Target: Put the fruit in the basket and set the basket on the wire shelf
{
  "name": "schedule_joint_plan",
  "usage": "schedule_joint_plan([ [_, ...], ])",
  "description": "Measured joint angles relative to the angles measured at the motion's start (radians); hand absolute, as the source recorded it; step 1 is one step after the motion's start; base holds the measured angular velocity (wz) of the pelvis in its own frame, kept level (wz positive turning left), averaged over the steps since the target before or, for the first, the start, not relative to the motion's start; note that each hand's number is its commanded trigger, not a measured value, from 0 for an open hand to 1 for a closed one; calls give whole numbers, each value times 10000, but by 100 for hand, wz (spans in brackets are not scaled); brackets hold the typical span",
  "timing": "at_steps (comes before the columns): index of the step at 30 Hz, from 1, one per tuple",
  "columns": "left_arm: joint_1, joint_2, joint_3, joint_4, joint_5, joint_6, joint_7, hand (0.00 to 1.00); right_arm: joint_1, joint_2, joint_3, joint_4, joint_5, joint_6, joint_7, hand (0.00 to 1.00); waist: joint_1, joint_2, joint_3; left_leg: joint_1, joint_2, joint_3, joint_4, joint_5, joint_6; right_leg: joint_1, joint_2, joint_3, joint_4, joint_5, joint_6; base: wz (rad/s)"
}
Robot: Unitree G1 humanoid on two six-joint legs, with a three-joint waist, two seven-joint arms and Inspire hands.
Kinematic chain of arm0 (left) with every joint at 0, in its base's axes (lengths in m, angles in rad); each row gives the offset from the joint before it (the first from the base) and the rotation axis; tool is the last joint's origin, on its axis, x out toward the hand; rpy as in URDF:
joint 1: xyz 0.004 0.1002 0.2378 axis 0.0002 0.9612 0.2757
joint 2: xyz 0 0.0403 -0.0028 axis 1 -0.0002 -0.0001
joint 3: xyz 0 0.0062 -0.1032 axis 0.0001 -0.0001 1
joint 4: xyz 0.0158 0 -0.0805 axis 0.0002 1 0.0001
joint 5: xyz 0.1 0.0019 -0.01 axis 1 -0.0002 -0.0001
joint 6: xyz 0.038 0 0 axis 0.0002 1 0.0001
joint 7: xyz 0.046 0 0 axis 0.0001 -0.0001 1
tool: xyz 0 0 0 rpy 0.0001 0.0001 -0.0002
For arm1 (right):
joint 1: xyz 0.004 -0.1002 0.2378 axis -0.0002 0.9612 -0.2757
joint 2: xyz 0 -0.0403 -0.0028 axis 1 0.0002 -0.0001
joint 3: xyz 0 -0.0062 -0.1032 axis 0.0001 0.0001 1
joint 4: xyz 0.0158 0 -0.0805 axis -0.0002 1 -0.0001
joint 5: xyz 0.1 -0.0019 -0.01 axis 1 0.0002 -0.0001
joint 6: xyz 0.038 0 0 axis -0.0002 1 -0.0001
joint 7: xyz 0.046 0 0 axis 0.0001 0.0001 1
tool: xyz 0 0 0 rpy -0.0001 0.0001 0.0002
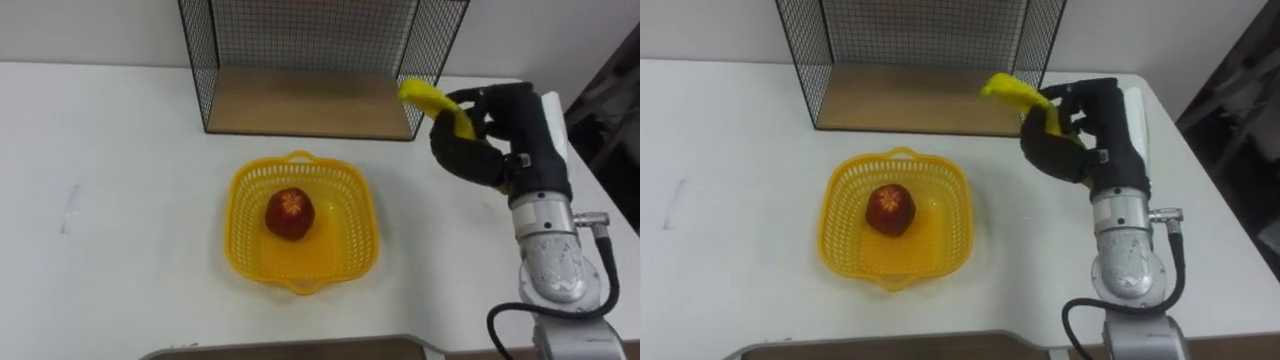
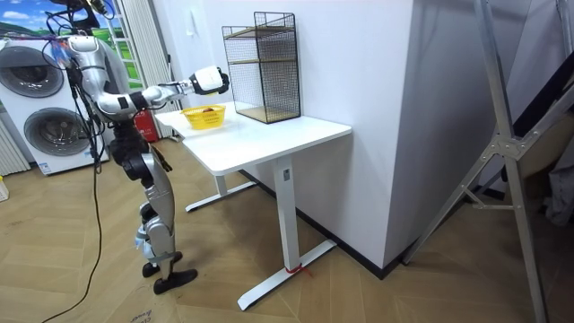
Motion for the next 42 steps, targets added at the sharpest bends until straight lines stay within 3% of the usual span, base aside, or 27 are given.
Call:
schedule_joint_plan([
  [2,-15,-4,-159,178,-4,-123,2,0,0,-2,208,0,8,-3,337,100,35,43,-69,-51,-2,7,8,1,0,-76,2,-1,4,0,0,0],
  [6,-154,7,-306,508,-151,-139,-45,0,6,-132,550,-11,-60,-3,728,100,177,50,-74,-116,-2,-6,83,5,-4,-109,-4,10,1,0,0,0],
  [16,-355,185,-456,716,-191,-181,-524,0,8,-312,1213,-596,-212,-2,2230,100,461,-213,-13,-202,1,-78,131,2,-3,-112,-24,-81,11,9,-10,1],
  [28,-458,260,-695,872,-190,-307,-524,0,90,-305,1393,-586,-378,-2,2980,100,520,-139,36,-326,-3,-81,146,3,-1,-218,-23,-57,-2,15,-1,0],
  [29,-460,266,-696,870,-190,-307,-511,0,91,-306,1412,-586,-382,-2,2981,86,514,-139,36,-324,-3,-80,146,3,-1,-220,-23,-52,-3,15,-1,0],
  [30,-464,267,-697,869,-190,-307,-500,0,90,-306,1419,-586,-382,-2,2985,18,513,-139,36,-323,-3,-78,147,3,-1,-220,-23,-50,-3,15,-1,0],
  [31,-463,274,-698,859,-190,-310,-475,0,90,-315,1457,-582,-377,-2,2987,0,543,-132,41,-316,-3,-73,151,3,-1,-220,-25,-48,-4,15,-1,0],
  [42,-615,320,-752,824,-189,-314,-189,0,93,-357,1827,-218,-467,30,3414,0,522,-171,46,-374,1,-74,153,3,0,-271,-22,-65,23,16,-2,0],
])
